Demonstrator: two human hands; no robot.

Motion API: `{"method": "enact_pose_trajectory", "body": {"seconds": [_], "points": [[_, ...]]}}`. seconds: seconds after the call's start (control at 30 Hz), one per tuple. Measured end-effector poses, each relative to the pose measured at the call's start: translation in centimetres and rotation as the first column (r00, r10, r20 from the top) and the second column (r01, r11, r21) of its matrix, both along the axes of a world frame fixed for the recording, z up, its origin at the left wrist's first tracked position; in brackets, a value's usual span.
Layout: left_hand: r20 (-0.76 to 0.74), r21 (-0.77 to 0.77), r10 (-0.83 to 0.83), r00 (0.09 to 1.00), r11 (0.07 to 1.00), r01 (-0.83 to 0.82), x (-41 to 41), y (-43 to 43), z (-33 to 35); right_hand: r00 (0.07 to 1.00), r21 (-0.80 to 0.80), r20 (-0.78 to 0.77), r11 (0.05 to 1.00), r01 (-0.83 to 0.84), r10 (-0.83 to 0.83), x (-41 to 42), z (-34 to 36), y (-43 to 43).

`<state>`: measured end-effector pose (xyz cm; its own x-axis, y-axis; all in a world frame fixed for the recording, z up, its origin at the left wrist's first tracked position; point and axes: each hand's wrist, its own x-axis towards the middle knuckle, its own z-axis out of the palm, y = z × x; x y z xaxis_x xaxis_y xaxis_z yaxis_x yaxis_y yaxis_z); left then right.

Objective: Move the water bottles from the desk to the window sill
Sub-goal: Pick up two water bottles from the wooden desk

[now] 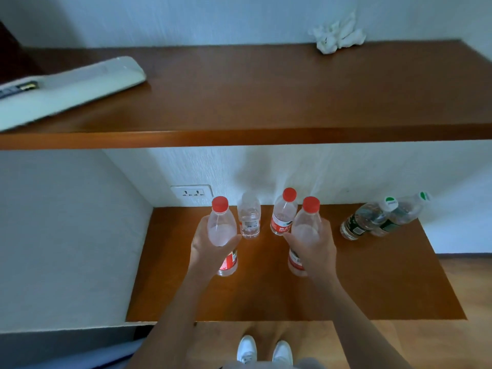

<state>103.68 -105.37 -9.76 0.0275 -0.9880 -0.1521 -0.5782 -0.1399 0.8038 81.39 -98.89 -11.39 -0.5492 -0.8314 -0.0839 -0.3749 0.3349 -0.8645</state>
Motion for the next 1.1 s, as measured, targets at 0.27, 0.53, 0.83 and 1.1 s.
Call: {"method": "enact_pose_trajectory", "body": {"seconds": [0.27,0.53,0.83,1.1], "points": [[-0.117,-0.048,-0.051,0.992,0.998,0.046,-1.6,0.4,3.5,0.997,-0.13,-0.026,0.989,-0.072,0.07,0.3,4.3,-0.3],[-0.166,-0.104,0.079,0.983,0.99,-0.097,1.6,2.5,5.6,0.98,-0.184,-0.02,0.962,-0.2,0.2,4.4,6.0,-1.3],[-0.25,-0.168,0.346,0.904,0.904,-0.393,7.6,10.3,6.6,0.781,-0.257,0.152,0.787,-0.561,0.606,10.7,5.5,-1.3],[-0.342,-0.178,0.664,0.665,0.649,-0.739,8.5,22.6,7.3,0.417,-0.264,0.164,0.447,-0.855,0.894,16.0,6.9,3.2]]}}
